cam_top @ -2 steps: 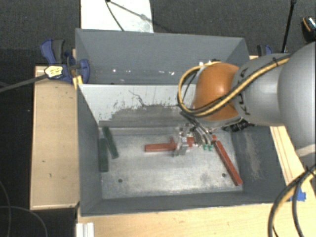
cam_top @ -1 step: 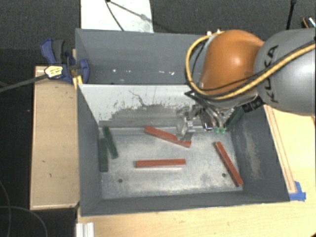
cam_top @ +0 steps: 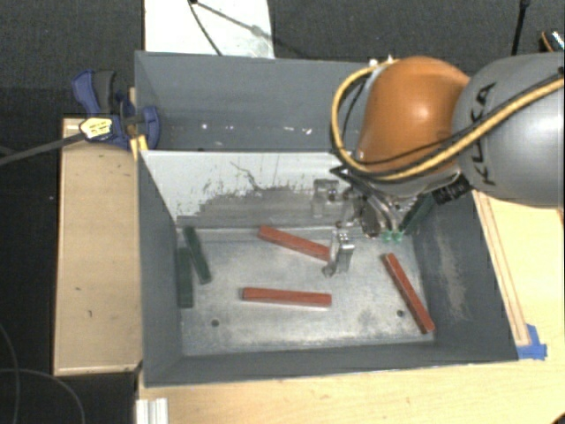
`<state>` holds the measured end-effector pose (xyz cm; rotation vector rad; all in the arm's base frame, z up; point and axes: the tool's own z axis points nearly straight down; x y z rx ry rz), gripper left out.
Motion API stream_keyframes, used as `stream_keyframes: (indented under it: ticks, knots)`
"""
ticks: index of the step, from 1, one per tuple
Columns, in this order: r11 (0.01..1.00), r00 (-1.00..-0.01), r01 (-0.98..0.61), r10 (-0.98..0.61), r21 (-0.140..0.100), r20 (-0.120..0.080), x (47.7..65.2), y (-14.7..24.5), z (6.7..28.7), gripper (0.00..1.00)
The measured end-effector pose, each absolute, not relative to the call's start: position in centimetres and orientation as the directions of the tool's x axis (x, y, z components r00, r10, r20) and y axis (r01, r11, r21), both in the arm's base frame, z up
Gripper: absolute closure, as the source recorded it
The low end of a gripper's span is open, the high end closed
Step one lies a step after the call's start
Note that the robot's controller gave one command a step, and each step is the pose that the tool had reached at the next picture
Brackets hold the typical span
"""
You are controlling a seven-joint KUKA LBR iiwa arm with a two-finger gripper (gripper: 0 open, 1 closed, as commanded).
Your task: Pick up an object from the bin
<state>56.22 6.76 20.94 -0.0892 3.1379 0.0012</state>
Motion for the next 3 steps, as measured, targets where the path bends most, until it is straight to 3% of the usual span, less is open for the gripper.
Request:
stream_keyframes:
  ticks: [1,2,3]
  knots:
    - [0.95,-0.95,-0.312,-0.312,0.001,0.002,56.3,4.6,7.0,0.0]
    - [0.92,-0.92,-0.393,-0.393,0.001,-0.002,52.4,7.7,7.1,0.0]
    - [0.747,-0.747,-0.665,-0.665,-0.002,-0.005,56.7,9.1,8.0,0.0]
